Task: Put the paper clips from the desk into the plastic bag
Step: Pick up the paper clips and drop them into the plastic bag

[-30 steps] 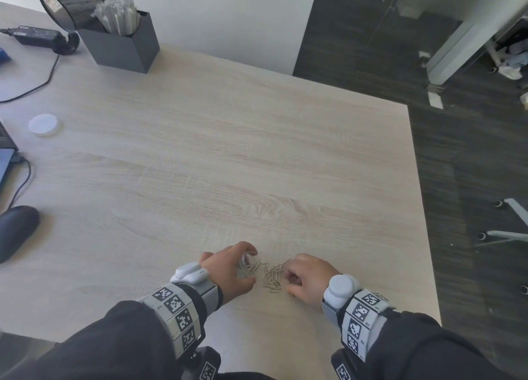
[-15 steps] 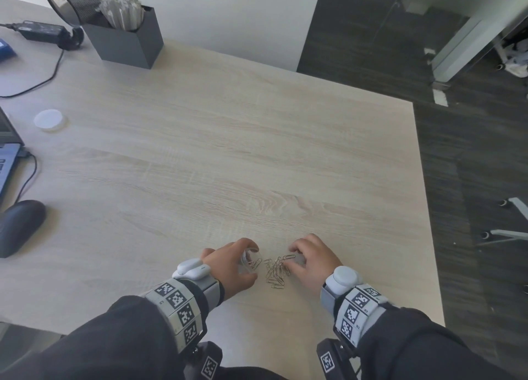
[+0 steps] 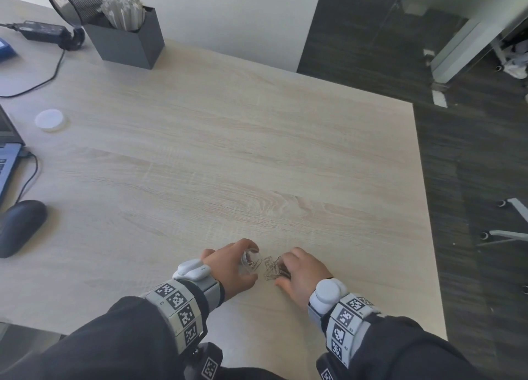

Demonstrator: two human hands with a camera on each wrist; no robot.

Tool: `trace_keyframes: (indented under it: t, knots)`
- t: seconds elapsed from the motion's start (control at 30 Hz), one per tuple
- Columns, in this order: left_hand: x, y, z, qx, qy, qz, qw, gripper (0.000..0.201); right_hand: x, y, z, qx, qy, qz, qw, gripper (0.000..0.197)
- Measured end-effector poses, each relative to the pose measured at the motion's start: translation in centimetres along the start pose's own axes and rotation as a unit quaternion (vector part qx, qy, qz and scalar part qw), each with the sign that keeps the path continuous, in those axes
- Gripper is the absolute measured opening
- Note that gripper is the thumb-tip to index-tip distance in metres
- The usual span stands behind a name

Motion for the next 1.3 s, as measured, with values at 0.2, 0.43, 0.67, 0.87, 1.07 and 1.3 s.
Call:
trace_keyframes:
  t: [0.2,0.43,0.67,0.87,1.07,1.3]
  knots:
    - [-0.1,-0.1,-0.2,-0.001,-0.006,-0.002,1.000,0.053,-0.7,0.6,0.8,0.027,0.019,-0.013,0.999,0.020]
    - [0.2,-0.2,-0.7,-0.007,-0.004,-0.006,1.000,0.052,-0.9,1.1,1.4,0.065,0.025,-0.031,0.997,0.016]
    - [0.0,-0.4,-0.1,-0.003,-0.010,0.001,1.000,0.050,-0.5,1.1,1.2,0.070,0.018,-0.040,0.997,0.016]
    - [0.2,-0.5,0.0,0.000,-0.011,-0.004,1.000,0.050,-1.3,0.7,2.3,0.089,0.049,-0.029,0.994,0.017]
    - [0.1,-0.6,0.0,0.001,-0.005,0.003,1.000,0.053,-4.3,0.2,-0.6,0.046,0.179,0.073,0.980,0.013]
    - [-0.2,-0.8,0.7,0.009,0.012,-0.011,1.000,0.044,-5.2,0.7,-5.3,-0.052,0.214,0.047,0.974,0.013]
Point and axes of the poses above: each hand's wrist, its own y-axis towards the middle knuckle, its own x-axis out of the palm, z = x × y, the point moved 9 cm from there along y, towards the middle knuckle, and after that the axes turned 8 degrees about -y, right-handed, at the moved point
